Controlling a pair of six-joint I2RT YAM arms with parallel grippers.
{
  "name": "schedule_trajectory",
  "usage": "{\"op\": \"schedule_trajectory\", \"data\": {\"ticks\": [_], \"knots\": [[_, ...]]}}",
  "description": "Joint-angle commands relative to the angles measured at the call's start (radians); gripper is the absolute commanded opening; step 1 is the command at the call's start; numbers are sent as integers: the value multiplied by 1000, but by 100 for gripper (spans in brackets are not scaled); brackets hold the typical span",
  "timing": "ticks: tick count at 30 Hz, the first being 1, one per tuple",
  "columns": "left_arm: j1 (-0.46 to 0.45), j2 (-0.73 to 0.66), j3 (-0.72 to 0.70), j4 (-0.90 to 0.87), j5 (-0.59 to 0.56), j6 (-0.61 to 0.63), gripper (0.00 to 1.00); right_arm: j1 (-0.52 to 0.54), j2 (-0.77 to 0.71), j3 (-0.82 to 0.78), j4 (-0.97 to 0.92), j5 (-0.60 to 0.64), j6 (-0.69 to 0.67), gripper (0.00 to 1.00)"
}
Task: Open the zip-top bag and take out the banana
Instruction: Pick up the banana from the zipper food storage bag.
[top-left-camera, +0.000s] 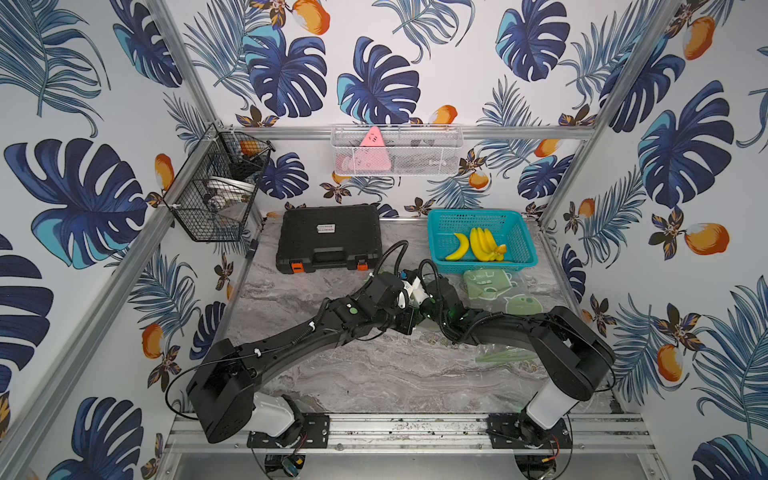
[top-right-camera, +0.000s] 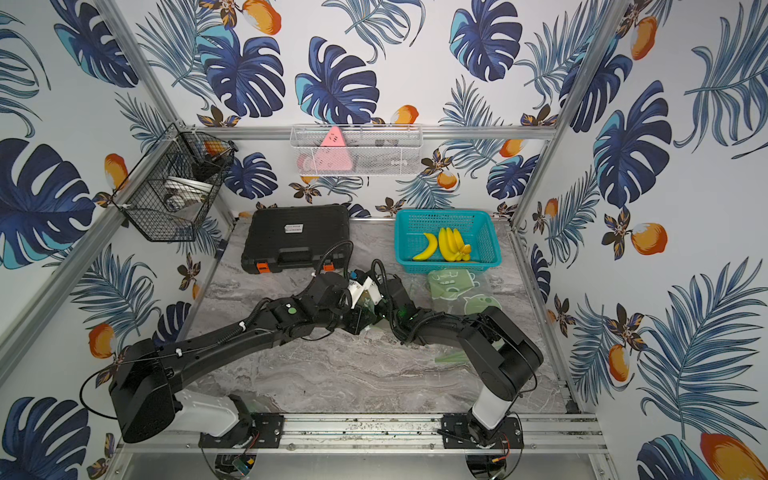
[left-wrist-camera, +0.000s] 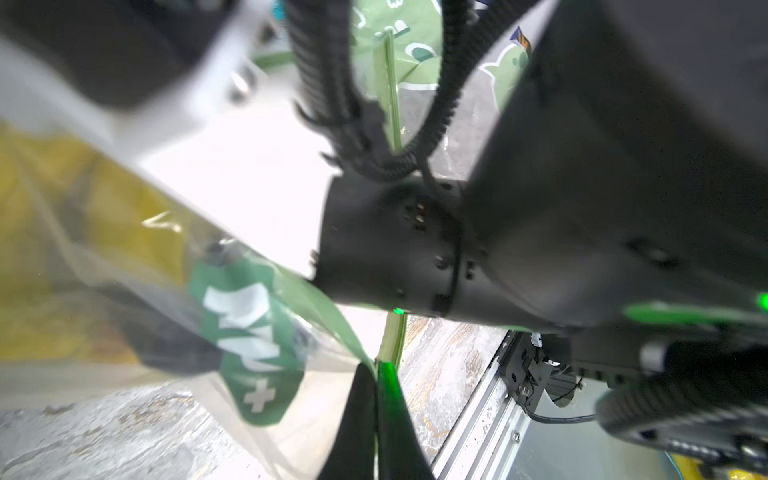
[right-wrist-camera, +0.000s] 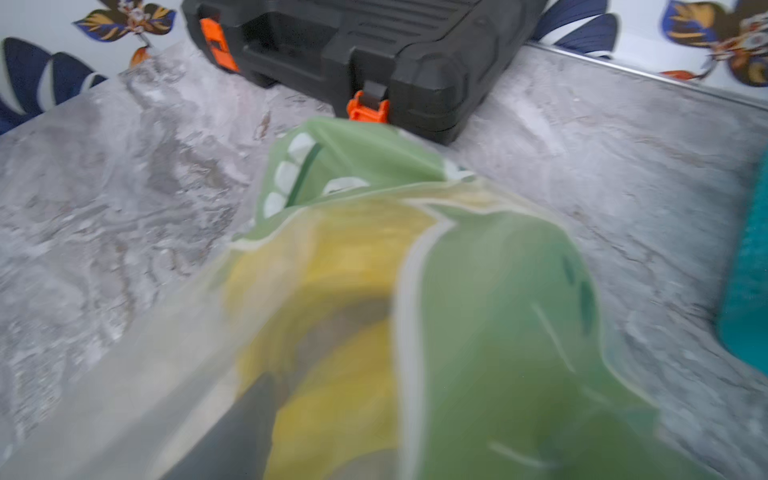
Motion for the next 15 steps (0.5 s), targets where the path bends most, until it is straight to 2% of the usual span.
{"op": "schedule_trajectory", "data": {"ticks": [1,3,6,10,13,15], "knots": [[29,-8,-4,-8,33,24,0,2,-36,-14,-56,-156,-48,75],[42,-12,-10,2,43,16,0,9,-53,-13,-94,-205,-62,77],[51,-8,-2,2,50,15,0,28,-63,-6,-161,-183,-84,78],[51,11,11,-6,47,18,0,17,-75,67,-345,-98,43,81],[51,20,6,17,52,5,0,12,-32,136,-470,-184,93,82],[51,27,3,24,57,1,0,14,-6,133,-450,-213,128,83]]}}
